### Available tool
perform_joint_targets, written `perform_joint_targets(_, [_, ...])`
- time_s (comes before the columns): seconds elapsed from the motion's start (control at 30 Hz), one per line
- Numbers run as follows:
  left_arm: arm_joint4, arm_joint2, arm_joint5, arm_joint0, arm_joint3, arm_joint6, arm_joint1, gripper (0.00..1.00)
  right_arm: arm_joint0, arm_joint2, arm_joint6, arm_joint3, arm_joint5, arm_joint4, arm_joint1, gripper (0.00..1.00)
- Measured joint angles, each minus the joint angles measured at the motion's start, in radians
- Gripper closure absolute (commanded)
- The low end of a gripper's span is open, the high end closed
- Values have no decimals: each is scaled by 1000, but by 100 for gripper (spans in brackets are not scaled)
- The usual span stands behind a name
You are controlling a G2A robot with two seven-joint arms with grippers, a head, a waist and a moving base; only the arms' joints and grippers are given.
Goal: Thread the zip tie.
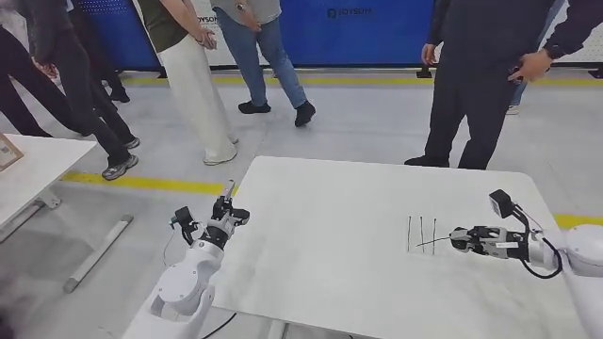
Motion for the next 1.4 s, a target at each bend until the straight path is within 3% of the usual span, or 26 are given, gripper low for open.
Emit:
perform_joint_targets(0.17, [0, 0, 0, 0, 0, 0, 0, 0, -12, 0, -17, -13, -10, 16, -2, 100])
perform_joint_targets(0.4, [0, 0, 0, 0, 0, 0, 0, 0, -102, 61, -25, -116, -136, 205, 3, 100])
perform_joint_targets(0.47, [0, 0, 0, 0, 0, 0, 0, 0, -129, 74, -20, -152, -151, 234, 6, 100])
perform_joint_targets(0.6, [0, 0, 0, 0, 0, 0, 0, 0, -173, 72, -5, -214, -138, 306, 5, 100])
perform_joint_targets(1.03, [0, 0, 0, 0, 0, 0, 0, 0, -174, 72, -5, -214, -136, 308, 5, 100])
perform_joint_targets(1.3, [0, 0, 0, 0, 0, 0, 0, 0, -232, 64, -89, -264, -200, 428, -7, 100])
perform_joint_targets(1.4, [0, 0, 0, 0, 0, 0, 0, 0, -240, 49, -98, -279, -192, 439, -10, 100])
